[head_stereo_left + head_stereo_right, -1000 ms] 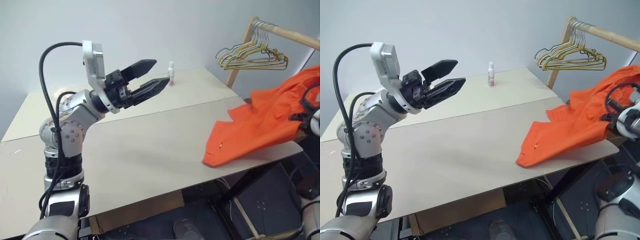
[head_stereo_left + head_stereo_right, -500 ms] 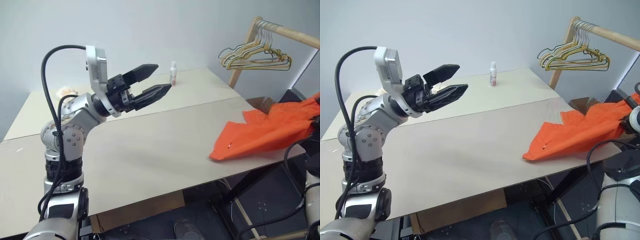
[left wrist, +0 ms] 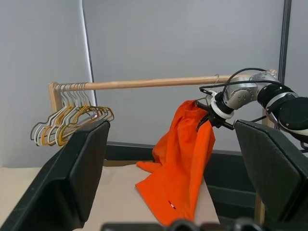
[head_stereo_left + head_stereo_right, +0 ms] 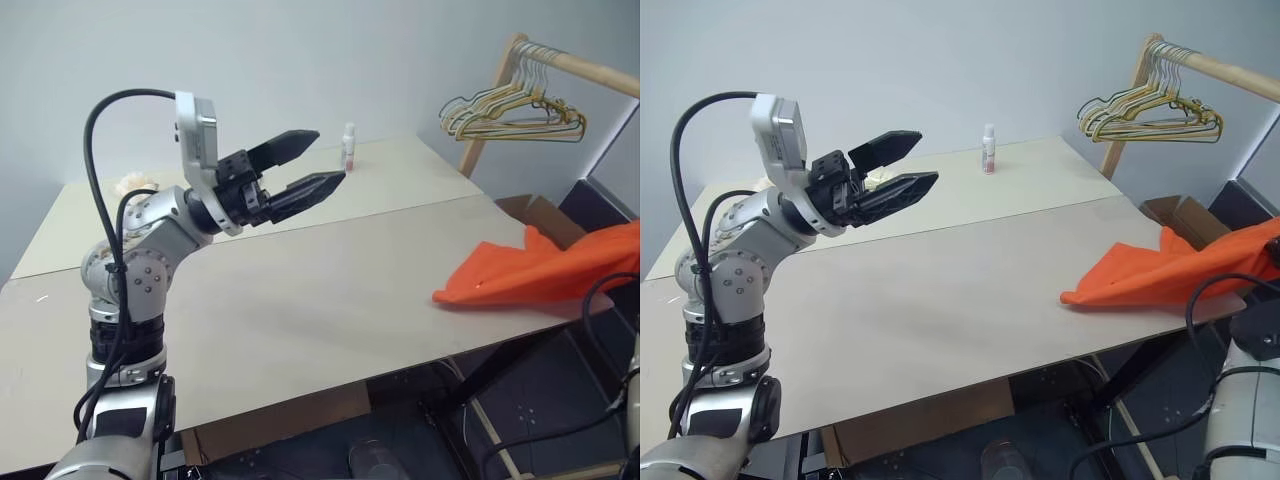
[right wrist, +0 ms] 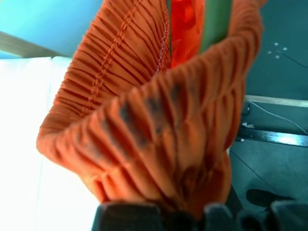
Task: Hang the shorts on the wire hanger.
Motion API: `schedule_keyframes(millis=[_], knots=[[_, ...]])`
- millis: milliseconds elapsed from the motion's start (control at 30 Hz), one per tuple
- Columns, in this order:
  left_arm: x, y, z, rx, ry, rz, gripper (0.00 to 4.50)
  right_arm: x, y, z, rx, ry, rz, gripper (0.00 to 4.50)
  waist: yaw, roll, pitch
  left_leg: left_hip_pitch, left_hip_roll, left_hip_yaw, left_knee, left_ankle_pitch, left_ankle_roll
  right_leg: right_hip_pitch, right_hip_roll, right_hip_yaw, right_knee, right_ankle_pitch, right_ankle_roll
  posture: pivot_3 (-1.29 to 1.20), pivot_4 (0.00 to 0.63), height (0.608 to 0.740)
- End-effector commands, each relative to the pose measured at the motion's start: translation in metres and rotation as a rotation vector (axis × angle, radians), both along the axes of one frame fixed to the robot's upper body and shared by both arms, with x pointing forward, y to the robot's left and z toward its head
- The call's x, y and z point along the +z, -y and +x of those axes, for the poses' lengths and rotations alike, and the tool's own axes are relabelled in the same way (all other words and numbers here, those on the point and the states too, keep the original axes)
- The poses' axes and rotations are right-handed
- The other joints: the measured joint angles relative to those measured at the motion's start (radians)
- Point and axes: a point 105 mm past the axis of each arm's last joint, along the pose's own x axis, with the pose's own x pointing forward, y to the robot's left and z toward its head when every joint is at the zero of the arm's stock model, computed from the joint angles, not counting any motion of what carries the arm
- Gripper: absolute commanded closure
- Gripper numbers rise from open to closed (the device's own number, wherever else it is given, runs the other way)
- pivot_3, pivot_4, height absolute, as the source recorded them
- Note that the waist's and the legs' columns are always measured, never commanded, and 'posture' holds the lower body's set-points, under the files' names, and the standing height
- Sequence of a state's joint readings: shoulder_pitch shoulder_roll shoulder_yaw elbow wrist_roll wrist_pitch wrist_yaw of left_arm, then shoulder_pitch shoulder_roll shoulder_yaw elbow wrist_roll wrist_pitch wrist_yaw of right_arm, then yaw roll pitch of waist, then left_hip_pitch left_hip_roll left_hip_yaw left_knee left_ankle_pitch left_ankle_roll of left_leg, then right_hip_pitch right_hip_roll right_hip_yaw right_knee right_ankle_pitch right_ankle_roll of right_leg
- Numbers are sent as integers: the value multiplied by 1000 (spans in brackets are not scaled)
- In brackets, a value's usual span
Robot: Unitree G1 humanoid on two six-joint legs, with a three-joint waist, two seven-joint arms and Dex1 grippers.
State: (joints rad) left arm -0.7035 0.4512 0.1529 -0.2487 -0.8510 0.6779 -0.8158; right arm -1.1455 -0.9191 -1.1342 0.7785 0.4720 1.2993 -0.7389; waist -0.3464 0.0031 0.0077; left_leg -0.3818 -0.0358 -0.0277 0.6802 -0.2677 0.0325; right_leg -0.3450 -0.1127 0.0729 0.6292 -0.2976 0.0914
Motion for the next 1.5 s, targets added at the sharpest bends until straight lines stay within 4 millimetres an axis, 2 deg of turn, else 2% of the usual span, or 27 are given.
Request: schedule_keyframes(millis=[33,167,233,267,400,600,800,867,933,967,1033,1133,1200,1267,1333,1500], knots=[[8,0,-5,-9,44,10,18,8,13,-8,-66,38,-23,4500,0,0,0,0,0,0,0,0,0,0,0,0,0,0,0,-375,0,740],[8,1,-5,-10,43,14,18,5,11,-6,-63,22,-33,4500,0,0,0,3,0,0,0,0,0,3,0,0,-1,0,0,-372,0,740],[8,1,-6,-12,43,17,0,6,11,-7,-63,5,-68,3846,2,-1,2,9,0,0,-2,-1,1,10,0,-1,-4,0,0,-368,0,740],[8,1,-6,-11,44,17,0,8,11,-7,-62,-1,-88,3666,2,0,2,11,0,0,-2,-1,1,12,0,-1,-5,0,0,-367,0,740],[9,0,-5,-5,41,18,0,19,12,-8,-53,-19,-196,2200,2,1,3,13,0,0,-3,-1,1,14,0,-1,-6,0,0,-365,0,740],[9,-1,-6,4,40,17,0,51,7,-12,-85,-99,-540,19,1,3,3,13,1,0,-2,-1,1,13,0,-1,-4,0,0,-361,0,740],[5,-3,-4,25,31,23,0,92,-24,-16,-158,-189,-1113,19,2,3,3,13,1,-1,-2,-1,1,12,0,0,-2,0,1,-361,0,740],[1,-5,-2,48,20,32,0,110,-43,-17,-206,-169,-1324,19,2,3,3,13,1,-1,-2,-1,1,11,0,1,-1,0,1,-359,0,740],[-3,-10,1,78,4,33,0,130,-74,-16,-246,-74,-1556,19,2,4,3,13,1,-1,-2,-1,1,10,0,1,-1,0,1,-354,0,740],[-5,-12,3,97,-3,37,0,139,-98,-11,-201,51,-1660,19,1,4,3,13,1,-1,-2,-1,1,10,0,1,0,0,1,-342,0,740],[-11,-18,7,150,-4,59,0,146,-151,4,-1,319,-1795,19,-3,4,3,13,1,-1,-2,-1,1,9,0,2,0,-1,1,-325,0,740],[-25,-27,6,215,5,128,0,123,-224,29,521,692,-1678,19,-11,3,3,15,2,-2,-2,-1,0,10,2,2,0,-1,1,-282,0,740],[-37,-34,2,251,15,186,0,95,-257,38,824,790,-1582,19,-9,-2,4,15,3,-4,-2,-1,0,11,3,0,0,-1,1,-258,0,740],[-50,-42,-4,284,10,255,0,64,-278,42,1133,822,-1452,19,9,-5,6,14,2,-5,-2,-2,0,11,3,0,0,0,1,-220,0,740],[-63,-50,-13,286,-19,315,0,41,-289,41,1345,830,-1374,19,41,-8,10,13,1,-5,-2,-2,0,10,1,0,0,0,1,-179,0,740],[-87,-68,-24,374,-38,443,0,19,-308,37,1653,884,-1219,19,125,-9,13,13,1,-6,-2,-2,-1,6,-1,0,0,0,1,-106,0,740]])
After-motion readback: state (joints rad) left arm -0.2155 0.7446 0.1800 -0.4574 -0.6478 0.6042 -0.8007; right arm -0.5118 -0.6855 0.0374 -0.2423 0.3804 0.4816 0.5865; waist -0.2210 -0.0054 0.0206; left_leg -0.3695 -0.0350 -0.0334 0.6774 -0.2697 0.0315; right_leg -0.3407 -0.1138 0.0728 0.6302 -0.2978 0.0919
